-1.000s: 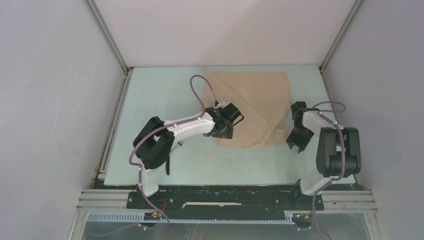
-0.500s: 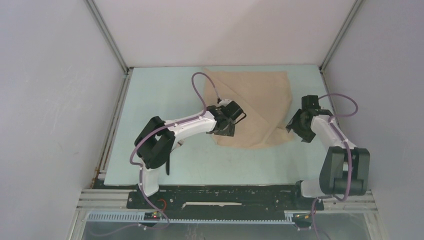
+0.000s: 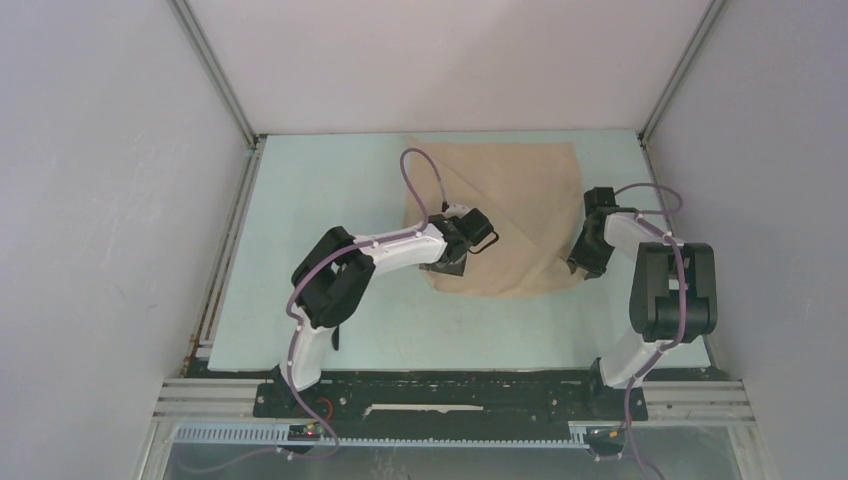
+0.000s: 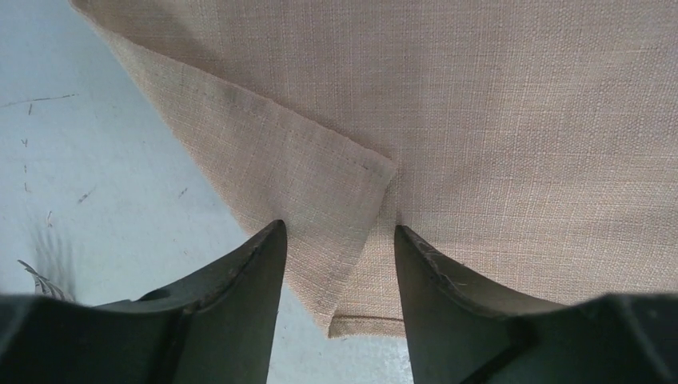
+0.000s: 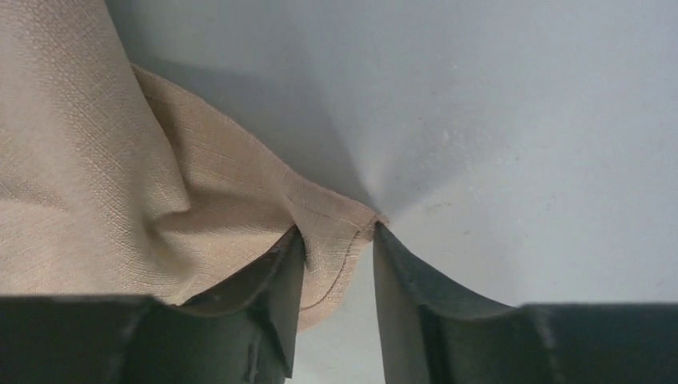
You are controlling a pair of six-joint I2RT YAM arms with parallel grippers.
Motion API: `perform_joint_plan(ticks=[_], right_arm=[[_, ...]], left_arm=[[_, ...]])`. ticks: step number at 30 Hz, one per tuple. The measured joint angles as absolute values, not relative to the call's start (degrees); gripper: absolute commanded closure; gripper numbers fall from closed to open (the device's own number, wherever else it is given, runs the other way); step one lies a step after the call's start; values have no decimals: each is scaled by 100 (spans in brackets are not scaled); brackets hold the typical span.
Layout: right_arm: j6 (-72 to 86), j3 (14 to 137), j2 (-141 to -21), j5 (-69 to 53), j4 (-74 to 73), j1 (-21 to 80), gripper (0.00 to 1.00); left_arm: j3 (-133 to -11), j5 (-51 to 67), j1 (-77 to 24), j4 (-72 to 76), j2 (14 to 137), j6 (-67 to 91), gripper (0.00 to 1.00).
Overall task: Fold the napkin into a case and place the utensils inside
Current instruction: Flatten out the crumpled napkin at the center of the board.
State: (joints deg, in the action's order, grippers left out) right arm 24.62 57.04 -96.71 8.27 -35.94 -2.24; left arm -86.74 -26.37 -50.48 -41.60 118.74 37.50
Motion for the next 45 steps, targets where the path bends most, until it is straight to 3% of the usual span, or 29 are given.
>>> perform_joint_plan(ticks=[4, 8, 12, 16, 20, 23, 25, 29, 32, 36, 39, 45], right_arm=[[2554, 5577, -9579, 895, -3520, -274, 83], [2751, 5030, -9089, 762, -3310, -432, 88], [3006, 4491, -8468, 628, -3524, -558, 86], [3406, 4230, -7782, 637, -4025, -626, 84], [3841, 4099, -6973, 720, -4270, -775, 80], [4091, 3898, -6508, 735, -4300, -943, 74], [4200, 3802, -6447, 751, -4377, -1048, 64], [4453, 3706, -6447, 762, -4646, -1203, 53], [4563, 3708, -6320, 707, -4821, -1271, 40], [4362, 3728, -5874, 582, -4814, -1256, 30], [3896, 3859, -5719, 128, -4554, -1149, 16], [3037, 4250, -6407, -1417, -3682, -749, 15]], left_arm=[[-8549, -2615, -5019, -3990, 11837, 3763, 58], [-8189, -2532, -4984, -3632, 11640, 3844, 69], [-7719, -2506, -4934, -3363, 11338, 3898, 77], [-7083, -2438, -4899, -3179, 10884, 3986, 78], [-6200, -2327, -4882, -2950, 10119, 4209, 90], [-5649, -2200, -4882, -2698, 9529, 4445, 98], [-5240, -2099, -4882, -2484, 9109, 4678, 99], [-4318, -1890, -4882, -2311, 8219, 5242, 83], [-3798, -1636, -4869, -2355, 7686, 5516, 59], [-3599, -1271, -4845, -2565, 7157, 5708, 55], [-3588, -1214, -4838, -2652, 6593, 5706, 43], [-3208, -1380, -4831, -2357, 5022, 5426, 23]])
